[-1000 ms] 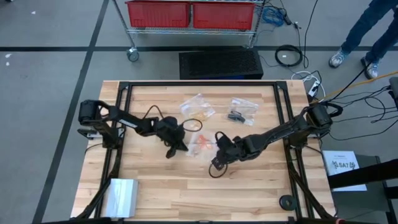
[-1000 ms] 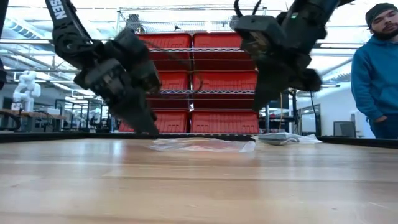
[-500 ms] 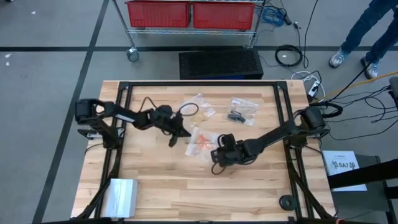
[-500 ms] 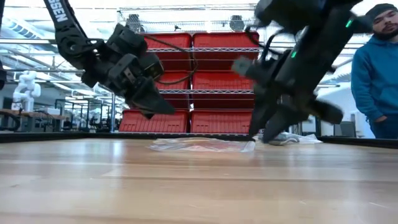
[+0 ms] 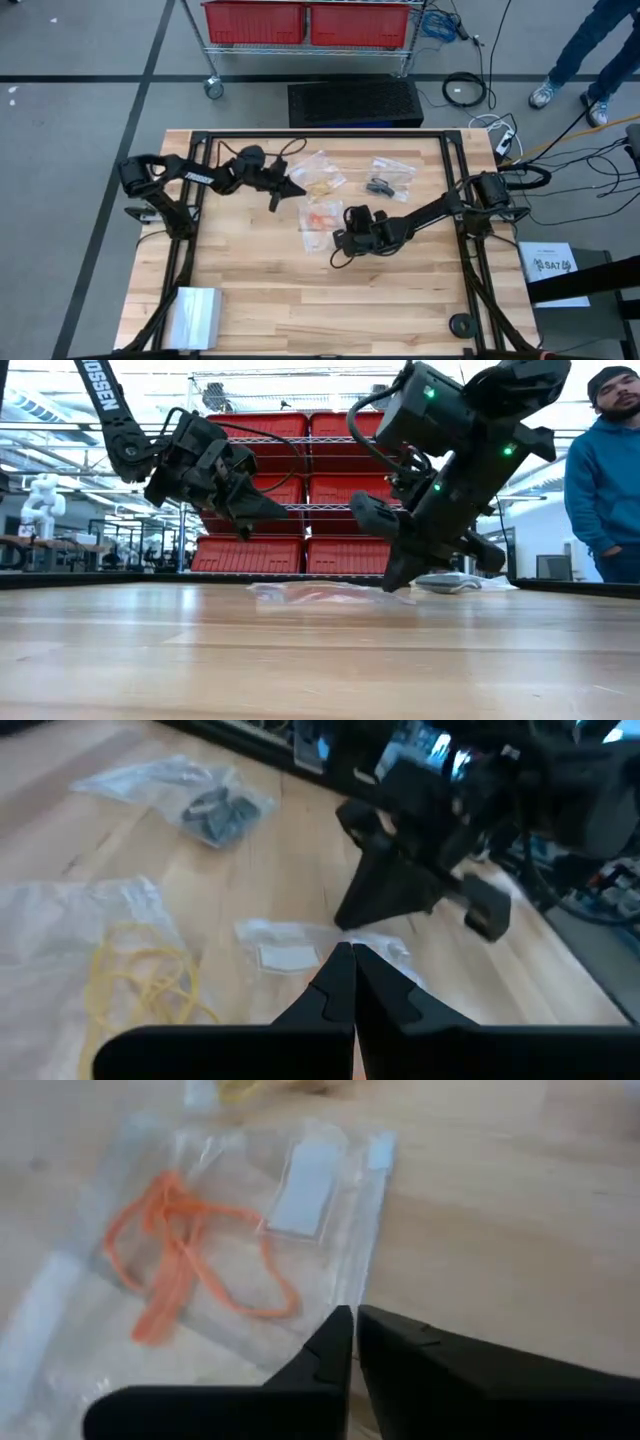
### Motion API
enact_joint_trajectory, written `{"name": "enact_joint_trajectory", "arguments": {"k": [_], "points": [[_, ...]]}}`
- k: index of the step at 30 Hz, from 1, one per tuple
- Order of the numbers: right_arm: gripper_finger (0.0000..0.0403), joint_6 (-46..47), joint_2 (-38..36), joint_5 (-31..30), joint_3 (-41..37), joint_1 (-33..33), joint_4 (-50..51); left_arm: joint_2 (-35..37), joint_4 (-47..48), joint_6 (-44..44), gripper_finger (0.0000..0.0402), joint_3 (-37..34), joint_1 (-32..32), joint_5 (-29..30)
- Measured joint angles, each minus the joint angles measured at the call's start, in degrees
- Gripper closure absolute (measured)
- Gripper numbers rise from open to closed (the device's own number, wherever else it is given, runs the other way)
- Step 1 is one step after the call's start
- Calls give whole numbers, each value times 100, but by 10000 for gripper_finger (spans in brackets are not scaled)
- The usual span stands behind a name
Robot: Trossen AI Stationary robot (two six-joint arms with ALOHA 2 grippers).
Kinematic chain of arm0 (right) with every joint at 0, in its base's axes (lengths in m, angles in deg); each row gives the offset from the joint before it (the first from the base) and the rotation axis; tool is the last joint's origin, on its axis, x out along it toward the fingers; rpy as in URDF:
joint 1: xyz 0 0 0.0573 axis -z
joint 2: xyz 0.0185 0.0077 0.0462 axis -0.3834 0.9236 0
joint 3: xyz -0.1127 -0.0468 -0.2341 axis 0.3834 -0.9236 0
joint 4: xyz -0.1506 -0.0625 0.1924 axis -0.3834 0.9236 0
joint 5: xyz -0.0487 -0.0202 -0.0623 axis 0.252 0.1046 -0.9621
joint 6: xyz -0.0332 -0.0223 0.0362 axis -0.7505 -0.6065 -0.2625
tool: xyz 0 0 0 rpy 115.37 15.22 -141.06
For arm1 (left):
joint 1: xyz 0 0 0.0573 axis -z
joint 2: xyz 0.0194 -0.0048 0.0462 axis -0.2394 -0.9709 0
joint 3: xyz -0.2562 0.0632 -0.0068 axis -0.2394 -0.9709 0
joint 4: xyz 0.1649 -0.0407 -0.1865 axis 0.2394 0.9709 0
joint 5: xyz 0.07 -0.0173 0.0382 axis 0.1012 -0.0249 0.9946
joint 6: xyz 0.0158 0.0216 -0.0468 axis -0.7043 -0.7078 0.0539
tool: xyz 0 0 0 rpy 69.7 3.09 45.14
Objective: Sort rubber bands
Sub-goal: Close the zip bag
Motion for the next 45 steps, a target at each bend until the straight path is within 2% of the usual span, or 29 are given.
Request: {"name": "enact_joint_trajectory", "arguments": {"k": [5,10,14,21,25,27,29,34,40,45], "points": [[395,-801,-130,496,-2,184,55,0,-97,89,401,2,-290,-379],[393,-905,-512,637,0,371,9,0,-94,32,389,2,-358,-518],[353,-941,-561,713,2,544,-44,0,-172,12,367,2,-358,-518],[253,-1112,-316,1150,2,948,-354,0,-186,-160,335,2,-358,-488],[231,-1395,-143,1561,2,1153,-772,0,-185,-176,326,4,-358,-378],[242,-1621,-83,1703,4,1223,-897,0,-189,-178,325,5,-358,-278],[271,-1855,-59,1697,3,1237,-875,0,-188,-178,325,9,-358,-180],[385,-2826,-146,1681,2,1318,-852,0,-190,-214,325,22,-358,-148],[395,-4778,-686,1686,2,1188,-918,0,-175,-160,335,173,-194,-151],[399,-5441,-1338,1647,7,1091,-825,2,-182,-158,320,249,50,-151]]}}
